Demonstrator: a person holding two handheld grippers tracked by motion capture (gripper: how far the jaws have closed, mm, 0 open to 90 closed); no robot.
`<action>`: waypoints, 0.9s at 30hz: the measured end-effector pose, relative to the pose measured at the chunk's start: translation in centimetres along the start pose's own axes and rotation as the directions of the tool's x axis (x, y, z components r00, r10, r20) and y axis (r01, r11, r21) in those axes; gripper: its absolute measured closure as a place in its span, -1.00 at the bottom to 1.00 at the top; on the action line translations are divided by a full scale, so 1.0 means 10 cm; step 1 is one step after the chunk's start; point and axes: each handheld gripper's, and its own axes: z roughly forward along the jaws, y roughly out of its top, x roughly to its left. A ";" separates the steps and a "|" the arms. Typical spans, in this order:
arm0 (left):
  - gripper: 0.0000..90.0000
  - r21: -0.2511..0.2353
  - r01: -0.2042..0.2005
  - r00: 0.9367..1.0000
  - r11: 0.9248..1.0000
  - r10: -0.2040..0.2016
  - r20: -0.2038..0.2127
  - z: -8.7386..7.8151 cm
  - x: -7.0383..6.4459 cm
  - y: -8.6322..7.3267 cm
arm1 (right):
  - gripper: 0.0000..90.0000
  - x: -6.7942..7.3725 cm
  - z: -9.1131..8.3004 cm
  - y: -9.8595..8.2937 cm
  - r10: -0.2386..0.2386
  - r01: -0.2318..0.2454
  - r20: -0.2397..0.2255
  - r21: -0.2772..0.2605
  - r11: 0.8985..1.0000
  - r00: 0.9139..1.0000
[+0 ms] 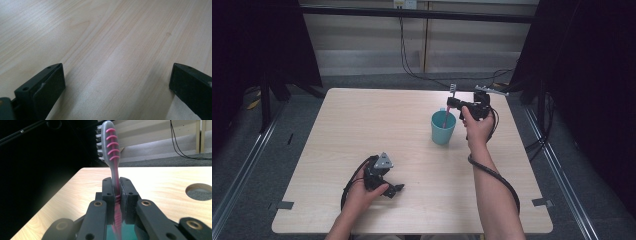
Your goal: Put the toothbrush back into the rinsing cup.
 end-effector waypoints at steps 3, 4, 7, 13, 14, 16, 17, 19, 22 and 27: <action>-1.00 0.000 0.000 1.000 1.000 0.000 0.000 0.00 0.00 0.00 | 0.85 -0.01 -0.02 -0.04 -0.002 0.002 0.000 0.005 1.000 1.000; -1.00 -0.001 0.002 1.000 1.000 -0.002 0.001 0.00 0.00 0.00 | 0.85 -0.01 -0.02 -0.05 -0.003 0.003 0.000 0.003 1.000 1.000; -1.00 0.001 0.001 1.000 1.000 -0.001 -0.001 0.00 0.00 0.00 | 0.85 -0.02 -0.05 -0.10 0.000 0.000 -0.005 0.000 1.000 1.000; -1.00 0.001 0.002 1.000 1.000 -0.002 -0.003 0.00 0.00 0.00 | 0.84 -0.04 -0.09 -0.17 -0.005 0.005 0.005 0.001 1.000 1.000; -1.00 0.001 0.002 1.000 1.000 -0.002 -0.003 0.00 0.00 0.00 | 0.84 -0.05 -0.10 -0.17 -0.004 0.004 0.006 -0.001 1.000 1.000; -1.00 0.001 0.002 1.000 1.000 -0.002 -0.003 0.00 0.00 0.00 | 0.84 -0.06 -0.12 -0.18 -0.006 0.006 0.009 -0.004 1.000 1.000; -1.00 0.001 0.002 1.000 1.000 -0.002 -0.004 0.00 0.00 0.00 | 0.84 -0.06 -0.13 -0.18 -0.007 0.007 0.013 -0.008 1.000 1.000; -1.00 0.008 -0.005 1.000 1.000 0.005 -0.004 0.00 0.00 0.00 | 0.84 -0.08 -0.15 -0.20 -0.011 0.011 0.015 -0.007 1.000 1.000; -1.00 0.008 -0.004 1.000 1.000 0.004 -0.005 0.00 0.00 0.00 | 0.84 -0.09 -0.17 -0.24 -0.015 0.015 0.027 -0.002 1.000 1.000; -1.00 0.008 -0.003 1.000 1.000 0.003 -0.006 0.00 0.00 0.00 | 0.83 -0.10 -0.22 -0.29 -0.016 0.016 0.029 -0.010 1.000 0.999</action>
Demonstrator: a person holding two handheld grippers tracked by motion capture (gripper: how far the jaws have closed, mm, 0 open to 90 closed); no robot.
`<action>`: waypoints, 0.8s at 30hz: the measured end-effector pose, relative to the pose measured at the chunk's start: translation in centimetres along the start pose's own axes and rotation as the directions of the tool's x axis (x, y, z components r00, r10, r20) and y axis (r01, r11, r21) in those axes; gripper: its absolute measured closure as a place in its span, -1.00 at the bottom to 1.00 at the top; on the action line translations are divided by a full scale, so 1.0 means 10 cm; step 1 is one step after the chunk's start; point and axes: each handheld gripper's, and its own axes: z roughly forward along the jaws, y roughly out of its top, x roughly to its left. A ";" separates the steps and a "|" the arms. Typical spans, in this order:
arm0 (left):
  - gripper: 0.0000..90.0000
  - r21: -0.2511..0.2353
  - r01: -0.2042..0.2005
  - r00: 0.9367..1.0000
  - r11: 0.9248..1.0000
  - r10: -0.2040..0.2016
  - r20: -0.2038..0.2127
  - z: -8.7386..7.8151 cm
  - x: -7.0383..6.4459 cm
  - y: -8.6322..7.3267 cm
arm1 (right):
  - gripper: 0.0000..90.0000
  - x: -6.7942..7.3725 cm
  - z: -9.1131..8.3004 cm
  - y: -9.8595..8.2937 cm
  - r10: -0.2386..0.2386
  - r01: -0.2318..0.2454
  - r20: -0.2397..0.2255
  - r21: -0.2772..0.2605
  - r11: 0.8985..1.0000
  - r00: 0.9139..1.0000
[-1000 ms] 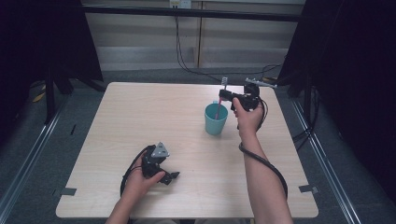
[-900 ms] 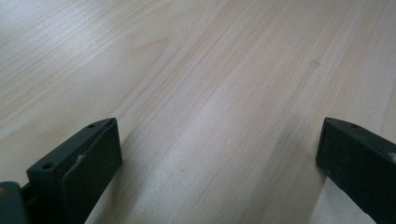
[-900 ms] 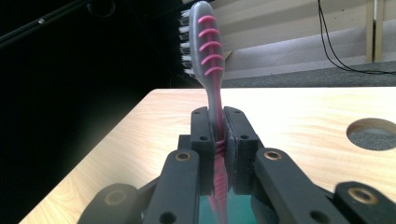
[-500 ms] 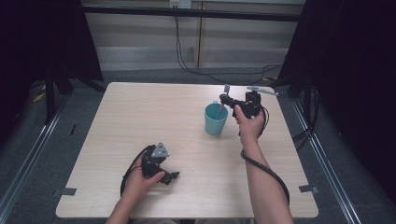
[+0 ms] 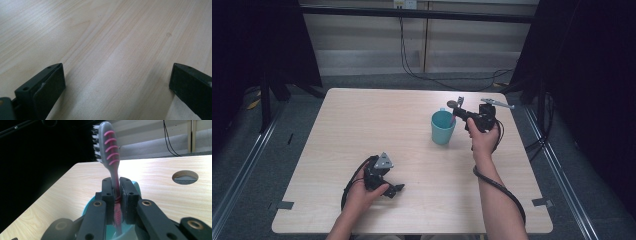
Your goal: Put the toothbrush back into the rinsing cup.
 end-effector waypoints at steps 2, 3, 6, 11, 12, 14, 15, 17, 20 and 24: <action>-1.00 0.001 0.001 1.000 1.000 -0.001 0.001 0.00 0.00 0.00 | 0.83 0.01 -0.02 -0.02 -0.011 0.011 0.003 0.002 1.000 1.000; -1.00 0.001 0.001 1.000 1.000 -0.001 0.000 0.00 0.00 0.00 | 0.83 0.01 -0.02 -0.03 -0.014 0.014 0.003 0.004 1.000 1.000; -1.00 0.001 0.001 1.000 1.000 -0.001 0.000 0.00 0.00 0.00 | 0.82 0.01 -0.03 -0.06 -0.016 0.016 0.005 0.005 1.000 1.000; -1.00 0.001 0.001 1.000 1.000 -0.001 0.001 0.00 0.00 0.00 | 0.79 0.03 -0.02 -0.11 -0.024 0.024 0.004 0.019 1.000 1.000; -1.00 0.001 0.001 1.000 1.000 -0.001 0.001 0.00 0.00 0.00 | 0.79 0.03 -0.02 -0.12 -0.025 0.025 0.004 0.018 1.000 1.000; -1.00 0.001 0.001 1.000 1.000 -0.001 0.001 0.00 0.00 0.00 | 0.78 0.03 -0.03 -0.13 -0.024 0.023 0.003 0.024 0.999 1.000; -1.00 0.001 0.001 1.000 1.000 -0.001 0.001 0.00 0.00 0.00 | 0.77 0.04 -0.03 -0.13 -0.026 0.025 0.005 0.024 0.999 1.000; -1.00 0.001 0.001 1.000 1.000 -0.001 0.001 0.00 0.00 0.00 | 0.77 0.04 -0.03 -0.14 -0.026 0.026 0.007 0.028 0.999 1.000; -1.00 0.001 0.001 1.000 1.000 -0.001 0.001 0.00 0.00 0.00 | 0.77 0.04 -0.03 -0.16 -0.028 0.028 0.004 0.029 0.999 1.000; -1.00 0.001 0.001 1.000 1.000 -0.001 0.001 0.00 0.00 0.00 | 0.75 0.06 -0.03 -0.17 -0.026 0.026 0.002 0.029 0.999 1.000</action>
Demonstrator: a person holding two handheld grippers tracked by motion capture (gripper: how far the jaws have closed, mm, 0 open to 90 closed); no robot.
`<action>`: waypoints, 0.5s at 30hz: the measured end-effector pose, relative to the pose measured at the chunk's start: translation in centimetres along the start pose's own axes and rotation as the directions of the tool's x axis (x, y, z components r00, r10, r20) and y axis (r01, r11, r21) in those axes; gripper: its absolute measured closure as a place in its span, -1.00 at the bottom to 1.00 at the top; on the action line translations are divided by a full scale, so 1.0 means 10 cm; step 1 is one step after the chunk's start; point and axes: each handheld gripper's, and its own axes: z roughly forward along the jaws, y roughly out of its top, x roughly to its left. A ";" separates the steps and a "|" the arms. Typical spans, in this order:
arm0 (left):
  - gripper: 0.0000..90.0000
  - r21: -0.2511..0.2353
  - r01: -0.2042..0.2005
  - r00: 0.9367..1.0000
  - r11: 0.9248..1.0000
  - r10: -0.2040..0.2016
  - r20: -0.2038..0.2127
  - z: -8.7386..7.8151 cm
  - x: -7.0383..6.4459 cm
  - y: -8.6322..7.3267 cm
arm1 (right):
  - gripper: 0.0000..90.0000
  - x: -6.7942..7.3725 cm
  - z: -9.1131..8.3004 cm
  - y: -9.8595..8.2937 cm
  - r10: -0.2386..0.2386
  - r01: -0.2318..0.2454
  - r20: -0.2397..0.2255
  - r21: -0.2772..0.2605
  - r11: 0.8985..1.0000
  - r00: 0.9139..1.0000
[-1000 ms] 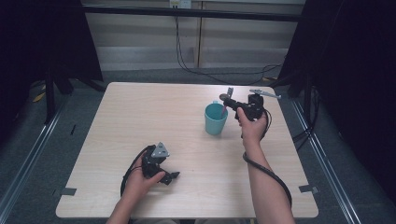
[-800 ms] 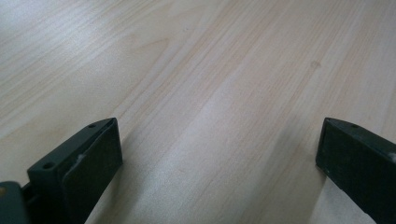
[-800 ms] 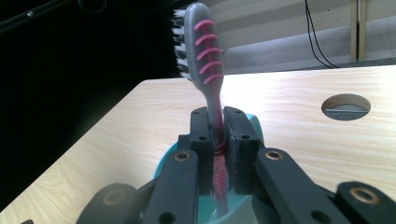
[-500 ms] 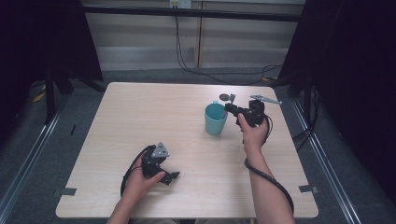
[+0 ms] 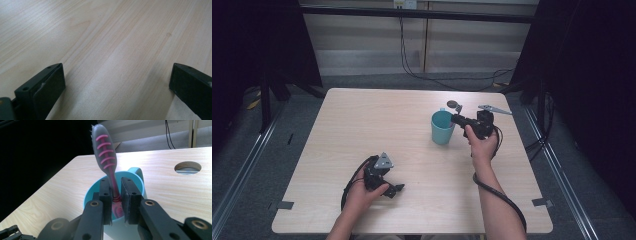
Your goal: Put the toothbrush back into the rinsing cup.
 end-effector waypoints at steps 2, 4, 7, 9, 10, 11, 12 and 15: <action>-1.00 0.000 0.000 1.000 1.000 0.000 0.000 0.00 0.00 0.00 | 0.74 0.01 0.00 0.00 -0.001 0.001 0.000 0.000 1.000 1.000; -1.00 -0.001 0.000 1.000 1.000 0.000 0.000 0.00 0.00 0.00 | 0.71 0.02 -0.01 0.00 -0.007 0.007 0.002 0.005 1.000 1.000; -1.00 -0.001 0.000 1.000 1.000 0.000 0.000 0.00 0.00 0.00 | 0.64 0.02 -0.01 0.00 -0.012 0.011 0.009 0.005 1.000 1.000; -1.00 0.000 0.001 1.000 1.000 -0.001 0.000 0.00 0.00 0.00 | 0.56 0.02 -0.02 -0.01 -0.011 0.011 0.016 0.007 1.000 1.000; -1.00 0.000 0.001 1.000 1.000 -0.001 0.000 0.00 0.00 0.00 | 0.54 0.02 -0.03 -0.01 -0.011 0.011 0.019 0.005 1.000 1.000; -1.00 0.000 0.001 1.000 1.000 -0.001 0.000 0.00 0.00 0.00 | 0.50 0.02 -0.03 -0.01 -0.012 0.011 0.020 0.006 1.000 1.000; -1.00 0.000 0.000 1.000 1.000 0.000 0.000 0.00 0.00 0.00 | 0.45 0.02 -0.04 -0.01 -0.013 0.013 0.025 0.006 1.000 1.000; -1.00 0.000 0.001 1.000 1.000 -0.001 0.000 0.00 0.00 0.00 | 0.33 0.01 -0.06 -0.01 -0.010 0.010 0.035 0.007 1.000 0.999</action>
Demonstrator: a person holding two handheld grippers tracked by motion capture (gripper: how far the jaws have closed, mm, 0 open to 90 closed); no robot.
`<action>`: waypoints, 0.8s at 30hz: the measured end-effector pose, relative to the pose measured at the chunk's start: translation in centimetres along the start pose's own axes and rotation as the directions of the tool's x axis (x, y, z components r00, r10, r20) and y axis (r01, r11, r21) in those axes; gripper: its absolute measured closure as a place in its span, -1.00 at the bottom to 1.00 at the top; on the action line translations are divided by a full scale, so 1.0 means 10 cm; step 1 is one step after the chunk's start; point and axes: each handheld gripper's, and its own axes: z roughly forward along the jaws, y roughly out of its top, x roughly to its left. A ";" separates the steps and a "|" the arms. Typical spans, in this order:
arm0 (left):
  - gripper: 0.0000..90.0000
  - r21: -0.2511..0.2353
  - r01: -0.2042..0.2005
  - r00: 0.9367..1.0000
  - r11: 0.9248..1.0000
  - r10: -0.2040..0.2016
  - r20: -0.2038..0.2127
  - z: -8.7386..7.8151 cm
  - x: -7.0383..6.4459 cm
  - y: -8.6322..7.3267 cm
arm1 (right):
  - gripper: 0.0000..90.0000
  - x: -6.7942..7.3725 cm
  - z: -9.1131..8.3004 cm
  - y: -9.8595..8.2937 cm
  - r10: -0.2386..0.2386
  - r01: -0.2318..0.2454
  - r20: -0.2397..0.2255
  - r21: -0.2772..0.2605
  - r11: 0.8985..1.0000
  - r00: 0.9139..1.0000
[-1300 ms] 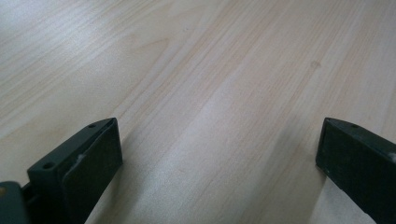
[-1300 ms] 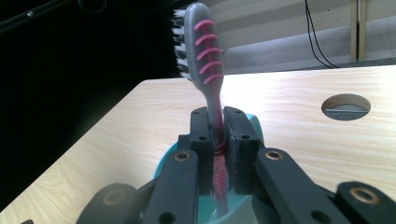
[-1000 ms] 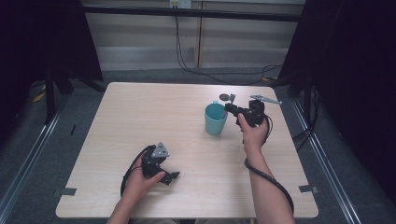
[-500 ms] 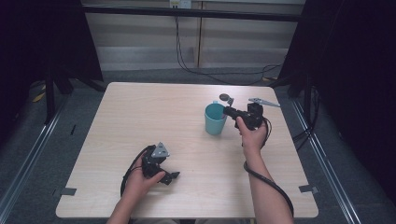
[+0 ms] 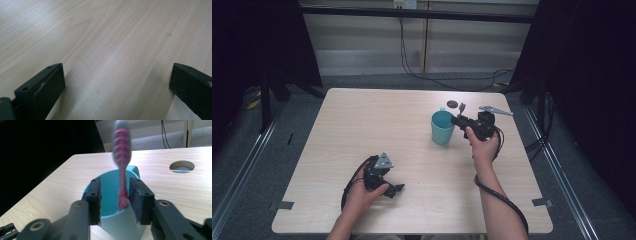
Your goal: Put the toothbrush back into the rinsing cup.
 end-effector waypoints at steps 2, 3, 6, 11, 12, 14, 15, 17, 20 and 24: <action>-1.00 0.000 0.000 1.000 1.000 0.000 0.000 0.00 0.00 0.00 | 0.29 -0.01 -0.01 0.00 -0.001 0.001 0.009 -0.003 1.000 1.000; -1.00 0.000 0.000 1.000 1.000 0.000 0.000 0.00 0.00 0.00 | 0.28 -0.01 -0.02 -0.01 -0.003 0.003 0.011 -0.003 1.000 1.000; -1.00 0.003 0.000 1.000 1.000 0.000 0.001 0.00 0.00 0.00 | 0.22 -0.02 -0.05 -0.01 -0.005 0.005 0.014 -0.001 1.000 1.000; -1.00 -0.003 0.006 1.000 1.000 -0.006 0.002 0.00 0.00 0.00 | 0.11 -0.01 -0.10 -0.02 -0.024 0.024 0.018 0.007 1.000 1.000; -1.00 -0.002 0.003 1.000 1.000 -0.003 0.000 0.00 0.00 0.00 | 0.09 -0.01 -0.12 -0.02 -0.026 0.026 0.012 0.004 1.000 1.000; -1.00 -0.005 0.003 1.000 1.000 -0.003 0.001 0.00 0.00 0.00 | 0.05 -0.01 -0.14 -0.02 -0.026 0.026 0.007 0.006 1.000 1.000; -1.00 0.000 0.003 1.000 1.000 -0.003 -0.001 0.00 0.00 0.00 | 0.03 -0.01 -0.15 -0.02 -0.027 0.027 0.007 0.006 1.000 1.000; -1.00 -0.003 0.004 1.000 1.000 -0.004 0.001 0.00 0.00 0.00 | 0.00 0.00 -0.18 -0.02 -0.026 0.026 -0.002 0.009 1.000 1.000; -1.00 -0.002 0.004 1.000 1.000 -0.004 0.001 0.00 0.00 0.00 | -0.05 0.01 -0.22 -0.01 -0.032 0.032 -0.008 0.009 0.999 0.999; -1.00 -0.002 0.002 1.000 1.000 -0.002 0.001 0.00 0.00 0.00 | -0.12 0.03 -0.26 -0.02 -0.046 0.046 -0.018 0.017 0.999 0.999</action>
